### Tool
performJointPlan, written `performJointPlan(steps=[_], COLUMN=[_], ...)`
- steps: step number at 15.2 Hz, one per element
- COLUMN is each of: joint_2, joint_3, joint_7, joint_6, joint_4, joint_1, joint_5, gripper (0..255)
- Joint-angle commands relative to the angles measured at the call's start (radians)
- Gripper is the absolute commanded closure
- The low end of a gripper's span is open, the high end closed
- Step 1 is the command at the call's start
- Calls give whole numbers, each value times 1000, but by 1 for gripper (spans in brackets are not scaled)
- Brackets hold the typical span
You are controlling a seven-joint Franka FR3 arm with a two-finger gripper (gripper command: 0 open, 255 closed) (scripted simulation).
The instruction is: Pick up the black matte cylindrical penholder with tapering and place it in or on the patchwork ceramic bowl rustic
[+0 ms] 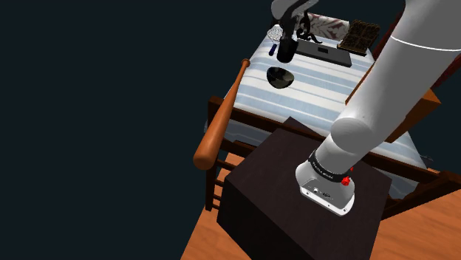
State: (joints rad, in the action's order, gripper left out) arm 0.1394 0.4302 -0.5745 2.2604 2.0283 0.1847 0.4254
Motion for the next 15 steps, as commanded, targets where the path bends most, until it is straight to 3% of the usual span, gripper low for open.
performJointPlan(steps=[1,3,15], joint_2=[52,102,181], joint_3=[12,18,15], joint_7=[-72,-135,-95], joint_6=[-7,-17,119], joint_4=[-79,-154,-89], joint_1=[31,66,78], joint_5=[-42,-82,-82], gripper=[255,255,255])
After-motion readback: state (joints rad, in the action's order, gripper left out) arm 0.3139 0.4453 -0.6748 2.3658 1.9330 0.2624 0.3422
